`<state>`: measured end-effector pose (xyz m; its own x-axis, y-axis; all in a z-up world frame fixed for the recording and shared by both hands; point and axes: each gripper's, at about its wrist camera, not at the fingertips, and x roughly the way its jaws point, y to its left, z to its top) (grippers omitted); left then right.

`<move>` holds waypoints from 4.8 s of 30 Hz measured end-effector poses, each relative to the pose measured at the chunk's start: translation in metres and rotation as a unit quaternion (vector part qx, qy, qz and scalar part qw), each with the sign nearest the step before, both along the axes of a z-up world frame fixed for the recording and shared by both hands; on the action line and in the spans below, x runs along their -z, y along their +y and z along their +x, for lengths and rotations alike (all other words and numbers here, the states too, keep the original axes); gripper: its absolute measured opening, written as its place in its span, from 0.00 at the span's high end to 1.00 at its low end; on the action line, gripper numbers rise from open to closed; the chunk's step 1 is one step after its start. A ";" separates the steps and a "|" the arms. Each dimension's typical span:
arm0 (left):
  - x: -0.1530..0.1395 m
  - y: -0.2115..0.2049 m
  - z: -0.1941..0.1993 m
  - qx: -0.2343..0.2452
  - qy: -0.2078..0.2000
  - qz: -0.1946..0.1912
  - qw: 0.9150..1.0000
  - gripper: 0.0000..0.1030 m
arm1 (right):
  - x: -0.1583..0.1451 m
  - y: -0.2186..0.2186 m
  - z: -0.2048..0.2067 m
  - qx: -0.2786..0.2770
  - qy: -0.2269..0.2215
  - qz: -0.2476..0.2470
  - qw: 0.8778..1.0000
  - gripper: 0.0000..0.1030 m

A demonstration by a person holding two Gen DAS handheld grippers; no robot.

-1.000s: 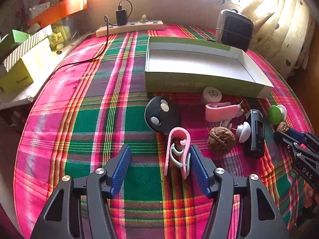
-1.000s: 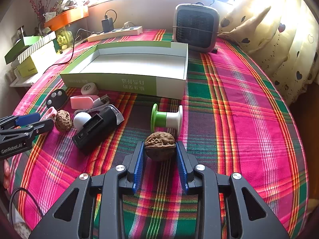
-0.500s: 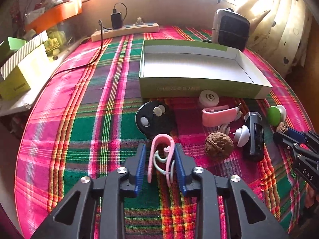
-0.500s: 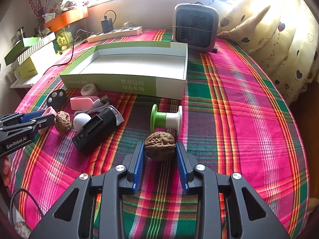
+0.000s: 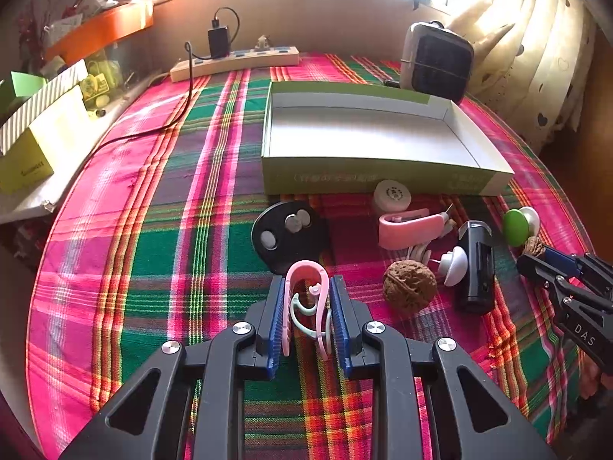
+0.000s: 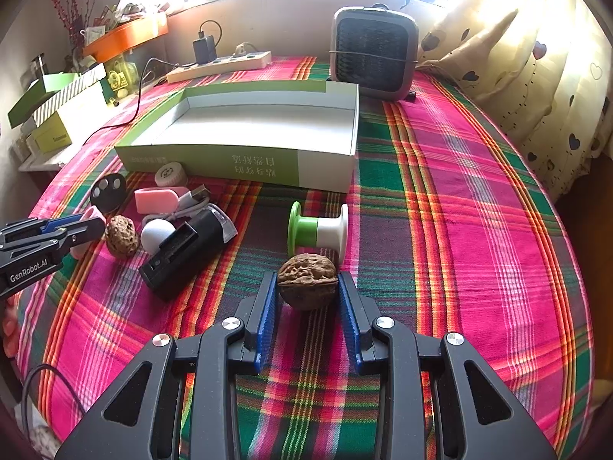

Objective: Organize objects
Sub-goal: 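Carry the walnut and pink clip into the white box with both grippers, then open both grippers to release the walnut and pink clip in the box, then grasp the green-white spool with the right gripper while the left grasps the black disc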

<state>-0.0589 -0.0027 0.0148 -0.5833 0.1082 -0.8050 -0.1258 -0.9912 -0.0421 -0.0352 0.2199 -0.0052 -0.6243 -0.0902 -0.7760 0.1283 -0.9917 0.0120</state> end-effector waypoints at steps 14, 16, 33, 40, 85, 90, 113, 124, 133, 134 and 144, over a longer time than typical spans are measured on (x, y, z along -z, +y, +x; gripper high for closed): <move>-0.035 0.007 -0.022 0.032 0.025 0.019 0.999 0.79 | -0.030 -0.003 -0.013 -0.007 0.027 -0.010 1.000 0.68; -0.040 0.008 -0.031 0.039 0.029 0.024 0.999 0.79 | -0.035 -0.003 -0.018 -0.010 0.030 -0.012 0.999 0.68; -0.044 0.027 -0.117 0.065 0.019 0.028 0.997 0.79 | -0.045 -0.020 -0.105 -0.037 0.023 -0.012 0.999 0.68; -0.028 0.027 -0.145 0.059 -0.002 0.024 0.998 0.79 | -0.030 -0.023 -0.140 -0.030 -0.003 -0.013 0.999 0.68; -0.006 0.027 -0.163 0.042 -0.028 0.015 0.999 0.66 | -0.006 -0.027 -0.171 -0.010 -0.045 0.004 0.999 0.56; -0.013 0.026 -0.154 0.046 -0.017 0.016 0.999 0.64 | -0.011 -0.025 -0.165 -0.006 -0.037 -0.001 0.999 0.49; -0.039 -0.013 -0.099 0.029 0.022 0.043 0.998 0.59 | -0.044 -0.005 -0.105 0.007 0.012 -0.016 1.000 0.44; -0.035 -0.041 -0.071 0.012 0.023 0.074 0.997 0.58 | -0.046 0.014 -0.072 0.023 0.021 -0.026 0.999 0.42; -0.029 -0.057 -0.052 0.008 0.019 0.086 0.996 0.57 | -0.041 0.024 -0.049 0.027 0.024 -0.024 0.999 0.42; -0.028 -0.057 -0.050 0.010 0.019 0.089 0.996 0.56 | -0.041 0.025 -0.048 0.028 0.025 -0.027 0.999 0.42; -0.011 -0.050 -0.042 0.034 -0.004 0.115 0.993 0.55 | -0.030 0.033 -0.031 0.037 0.021 -0.040 0.998 0.41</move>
<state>-0.1010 -0.0529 0.0261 -0.5619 0.3286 -0.7591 -0.1900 -0.9444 -0.2682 -0.0661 0.2524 0.0249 -0.6634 -0.1032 -0.7411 0.0574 -0.9945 0.0871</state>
